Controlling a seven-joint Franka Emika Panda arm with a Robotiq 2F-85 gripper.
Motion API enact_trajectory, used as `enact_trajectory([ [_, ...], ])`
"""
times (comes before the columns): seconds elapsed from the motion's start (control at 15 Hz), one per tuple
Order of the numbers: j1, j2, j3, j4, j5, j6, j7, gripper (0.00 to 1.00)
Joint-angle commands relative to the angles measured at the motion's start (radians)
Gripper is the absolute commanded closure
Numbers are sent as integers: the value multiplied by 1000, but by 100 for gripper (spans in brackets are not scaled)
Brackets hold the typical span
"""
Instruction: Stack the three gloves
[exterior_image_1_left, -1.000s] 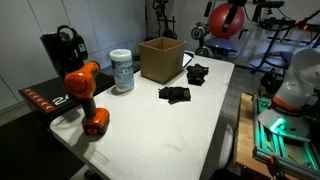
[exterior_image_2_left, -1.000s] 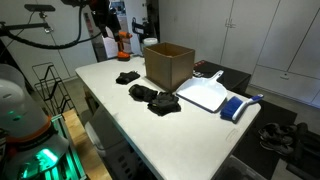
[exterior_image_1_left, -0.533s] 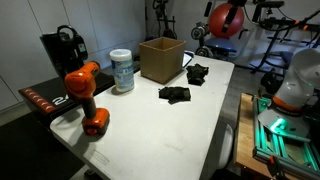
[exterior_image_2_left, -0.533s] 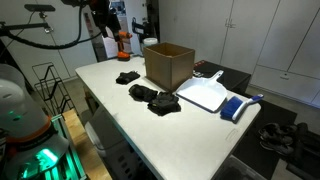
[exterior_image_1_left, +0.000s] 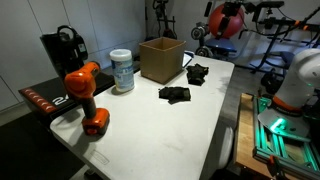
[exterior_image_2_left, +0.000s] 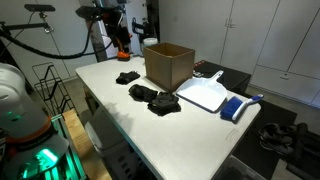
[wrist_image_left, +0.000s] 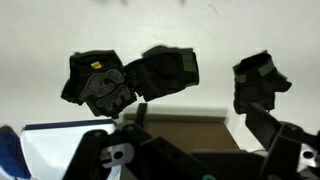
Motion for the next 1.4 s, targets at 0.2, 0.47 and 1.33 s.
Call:
enact_trajectory([
  [0.2, -17, 171, 10, -66, 19, 267, 30, 0],
  [0.47, -24, 173, 12, -62, 6, 255, 18, 0],
  [1.33, 62, 434, 81, -68, 8, 338, -54, 0],
])
